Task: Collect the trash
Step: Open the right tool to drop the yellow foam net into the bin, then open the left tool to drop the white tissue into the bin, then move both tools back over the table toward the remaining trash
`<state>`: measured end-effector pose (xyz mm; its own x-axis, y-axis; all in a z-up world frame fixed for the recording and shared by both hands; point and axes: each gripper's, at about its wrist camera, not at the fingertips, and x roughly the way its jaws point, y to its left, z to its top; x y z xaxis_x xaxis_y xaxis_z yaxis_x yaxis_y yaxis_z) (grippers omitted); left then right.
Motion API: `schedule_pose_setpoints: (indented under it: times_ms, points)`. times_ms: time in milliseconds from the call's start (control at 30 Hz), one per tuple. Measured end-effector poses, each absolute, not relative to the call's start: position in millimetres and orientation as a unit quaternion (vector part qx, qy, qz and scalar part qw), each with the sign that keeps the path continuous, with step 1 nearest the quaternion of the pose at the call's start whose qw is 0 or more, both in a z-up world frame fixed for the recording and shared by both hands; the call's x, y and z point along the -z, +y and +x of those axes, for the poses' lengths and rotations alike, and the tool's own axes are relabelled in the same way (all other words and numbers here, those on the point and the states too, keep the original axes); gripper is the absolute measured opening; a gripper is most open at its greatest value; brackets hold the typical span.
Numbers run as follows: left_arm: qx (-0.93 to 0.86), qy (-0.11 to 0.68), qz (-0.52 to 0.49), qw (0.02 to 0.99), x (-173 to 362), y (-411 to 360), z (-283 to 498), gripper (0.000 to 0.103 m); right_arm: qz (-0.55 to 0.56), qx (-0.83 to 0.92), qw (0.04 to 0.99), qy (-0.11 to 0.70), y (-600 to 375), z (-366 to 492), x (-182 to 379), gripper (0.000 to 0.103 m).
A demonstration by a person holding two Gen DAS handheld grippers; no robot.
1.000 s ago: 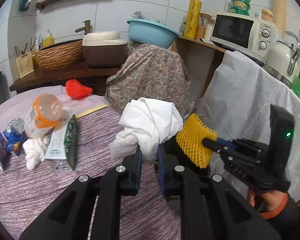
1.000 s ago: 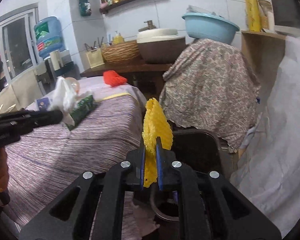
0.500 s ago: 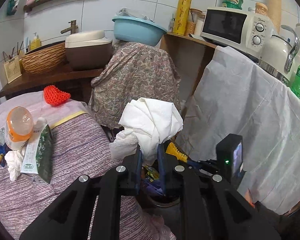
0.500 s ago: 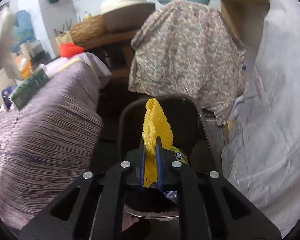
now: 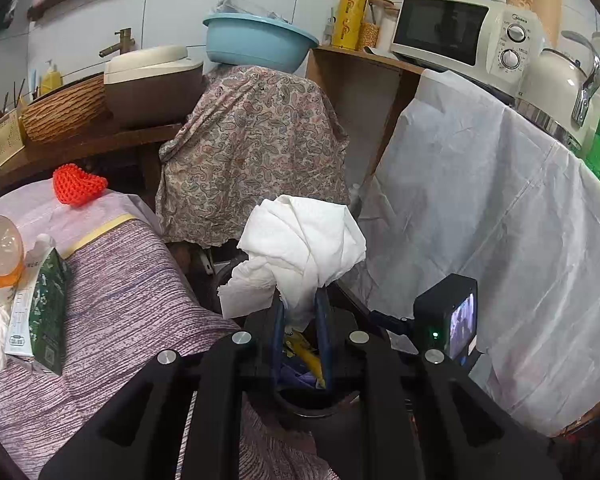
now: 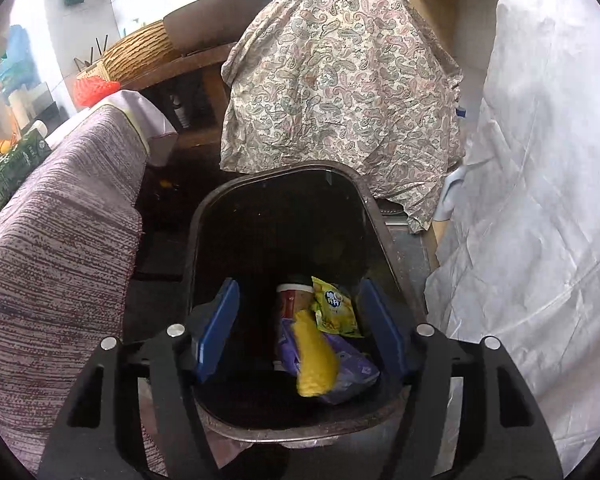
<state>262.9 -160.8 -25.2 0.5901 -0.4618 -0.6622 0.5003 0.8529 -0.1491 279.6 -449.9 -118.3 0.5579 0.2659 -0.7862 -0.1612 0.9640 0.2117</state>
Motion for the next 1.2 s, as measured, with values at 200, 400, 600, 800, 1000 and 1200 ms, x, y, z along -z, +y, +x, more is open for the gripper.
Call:
schedule_pose_setpoints:
  times_ms: [200,400,600,800,1000,1200]
  points:
    - [0.276,0.378,0.03,0.883,35.5,-172.5,271.0,0.015,0.071,-0.11,0.884,0.449,-467.1,262.2,108.9,0.071]
    - [0.288,0.4,0.028,0.869,49.0,-189.6,282.4,0.015,0.084,-0.098,0.887,0.443,-489.5,246.3,97.7,0.073]
    - [0.299,0.425,0.043,0.853,68.0,-217.1,290.5,0.015,0.099,-0.088,0.892,0.433,-508.1,233.4,85.1,0.074]
    - [0.29,0.446,0.067,0.844,91.5,-235.2,299.8,0.029,0.094,-0.077,0.898,0.422,-519.4,220.9,74.2,0.078]
    - [0.286,0.457,0.056,0.84,100.2,-238.0,304.5,0.066,0.098,-0.067,0.896,0.427,-526.1,213.2,75.2,0.08]
    - [0.289,0.447,0.056,0.845,91.8,-234.7,300.5,0.074,0.103,-0.064,0.893,0.434,-527.2,210.0,79.5,0.08]
